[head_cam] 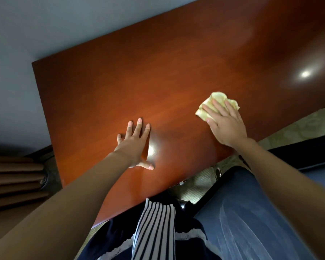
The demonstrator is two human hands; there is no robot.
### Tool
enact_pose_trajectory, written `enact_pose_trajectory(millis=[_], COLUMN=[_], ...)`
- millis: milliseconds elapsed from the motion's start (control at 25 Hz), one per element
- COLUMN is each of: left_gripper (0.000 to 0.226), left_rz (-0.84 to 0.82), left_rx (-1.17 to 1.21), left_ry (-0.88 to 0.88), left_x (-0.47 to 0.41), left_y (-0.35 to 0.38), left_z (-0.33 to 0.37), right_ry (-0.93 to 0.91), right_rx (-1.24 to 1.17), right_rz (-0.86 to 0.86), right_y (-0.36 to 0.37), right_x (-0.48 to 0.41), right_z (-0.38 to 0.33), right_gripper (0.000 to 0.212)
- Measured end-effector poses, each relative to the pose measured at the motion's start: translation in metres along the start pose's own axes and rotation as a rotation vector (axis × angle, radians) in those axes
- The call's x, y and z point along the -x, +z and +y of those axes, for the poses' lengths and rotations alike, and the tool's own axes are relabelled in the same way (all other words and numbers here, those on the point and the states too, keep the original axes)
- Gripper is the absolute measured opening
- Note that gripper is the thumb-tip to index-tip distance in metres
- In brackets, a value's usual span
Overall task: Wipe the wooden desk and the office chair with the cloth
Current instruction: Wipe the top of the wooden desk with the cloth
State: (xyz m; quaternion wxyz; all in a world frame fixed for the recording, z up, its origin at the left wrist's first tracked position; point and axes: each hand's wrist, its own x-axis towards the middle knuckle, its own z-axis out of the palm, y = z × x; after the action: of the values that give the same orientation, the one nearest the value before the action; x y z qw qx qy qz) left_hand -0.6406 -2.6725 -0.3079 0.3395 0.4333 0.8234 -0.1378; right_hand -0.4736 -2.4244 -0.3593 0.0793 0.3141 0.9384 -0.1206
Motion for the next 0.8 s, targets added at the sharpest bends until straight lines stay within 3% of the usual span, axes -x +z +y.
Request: enact_pose_trajectory(millis=[200,320,520,800], left_gripper=[0.139,0.130,0.111,0.113], left_rz=[-0.020,-0.024,-0.009,0.114], left_rx=[0.017,0.080,0.212,0.123], left_ry=[0.010,0.054,0.129,0.102], left_x=[0.000,-0.001,-0.001,0.021], left_y=[-0.003,-0.006,-0.014,0.031], left_z=[-0.003,-0.011,-0.032,-0.041], right_ry=[0.152,0.113,-0.106,-0.375], right_rx=[-0.003,-0.020,-0.075,-0.111], right_rz=[-0.171,-0.255,-0.092,0.107], right_y=[-0.019,-0.018,0.013,0.045], right_x=[-0.061,-0.063,-0.002,0.109], right_z=[-0.036,-0.073,-0.126,-0.126], right_gripper=[0.048,0.049,0.047,0.040])
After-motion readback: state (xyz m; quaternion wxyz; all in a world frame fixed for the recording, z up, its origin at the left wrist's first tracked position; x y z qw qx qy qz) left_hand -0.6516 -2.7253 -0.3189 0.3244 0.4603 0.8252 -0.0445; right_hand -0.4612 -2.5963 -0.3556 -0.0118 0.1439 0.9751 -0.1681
